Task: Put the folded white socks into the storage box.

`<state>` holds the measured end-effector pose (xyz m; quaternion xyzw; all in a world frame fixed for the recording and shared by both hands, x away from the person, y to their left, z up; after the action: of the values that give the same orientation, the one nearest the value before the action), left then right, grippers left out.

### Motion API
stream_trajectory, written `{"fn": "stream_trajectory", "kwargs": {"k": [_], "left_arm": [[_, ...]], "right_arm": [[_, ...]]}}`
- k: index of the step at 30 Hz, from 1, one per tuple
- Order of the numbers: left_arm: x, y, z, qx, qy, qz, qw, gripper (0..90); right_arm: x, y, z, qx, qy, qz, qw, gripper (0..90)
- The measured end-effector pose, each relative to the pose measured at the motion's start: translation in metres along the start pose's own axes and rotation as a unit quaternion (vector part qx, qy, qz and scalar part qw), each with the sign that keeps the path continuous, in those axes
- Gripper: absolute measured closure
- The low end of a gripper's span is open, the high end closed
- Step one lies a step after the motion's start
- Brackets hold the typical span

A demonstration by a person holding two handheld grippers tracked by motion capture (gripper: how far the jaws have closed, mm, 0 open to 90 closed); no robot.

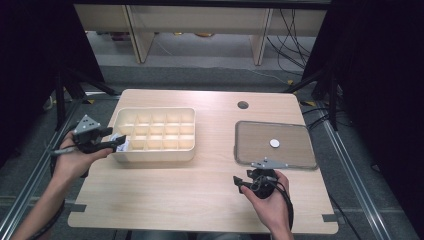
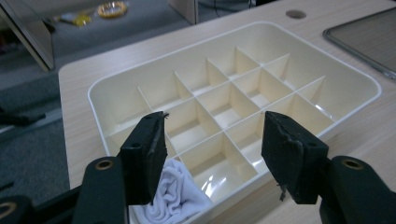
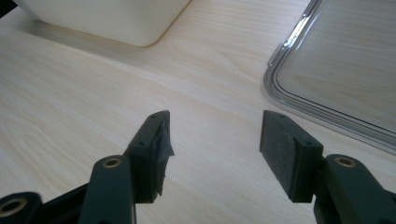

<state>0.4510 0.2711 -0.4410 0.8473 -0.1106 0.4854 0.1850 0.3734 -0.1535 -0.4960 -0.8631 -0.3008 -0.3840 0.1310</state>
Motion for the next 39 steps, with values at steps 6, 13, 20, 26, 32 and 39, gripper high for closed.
{"fn": "stream_trajectory", "kwargs": {"k": [6, 13, 20, 26, 32, 39], "left_arm": [[-0.025, 0.008, -0.010, 0.000, 0.058, 0.000, 0.9983, 39.0], [-0.069, 0.022, -0.012, -0.008, 0.092, -0.002, 0.9957, 38.6], [-0.103, 0.031, -0.002, -0.023, 0.103, -0.010, 0.9943, 39.1], [-0.116, 0.032, 0.006, -0.023, 0.109, -0.009, 0.9937, 38.8], [-0.120, 0.032, 0.007, -0.013, 0.117, -0.011, 0.9930, 38.9], [-0.120, 0.030, 0.006, -0.006, 0.117, -0.015, 0.9930, 39.0]], "right_arm": [[0.000, 0.002, 0.001, -0.005, 0.003, -0.006, 1.0000, 43.8], [-0.001, 0.003, 0.003, -0.006, 0.008, -0.004, 0.9999, 43.8], [-0.002, -0.001, 0.005, 0.004, 0.009, 0.003, 0.9999, 43.8], [-0.004, 0.002, 0.004, 0.001, 0.009, -0.002, 1.0000, 43.8], [-0.006, 0.003, 0.003, -0.002, 0.006, -0.001, 1.0000, 43.8], [-0.005, 0.002, 0.003, 0.002, 0.010, -0.003, 0.9999, 43.7]]}}
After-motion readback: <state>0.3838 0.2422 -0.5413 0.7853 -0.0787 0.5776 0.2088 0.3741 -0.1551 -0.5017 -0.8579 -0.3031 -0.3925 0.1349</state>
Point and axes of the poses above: each handheld gripper's, and its own axes: z roughly forward along the jaws, x roughly out of its top, y roughly to its right, the point moved 7 cm from there along z, roughly forward along the jaws, and after that the axes turned 14 degrees about -z, right-handed, at the moved point
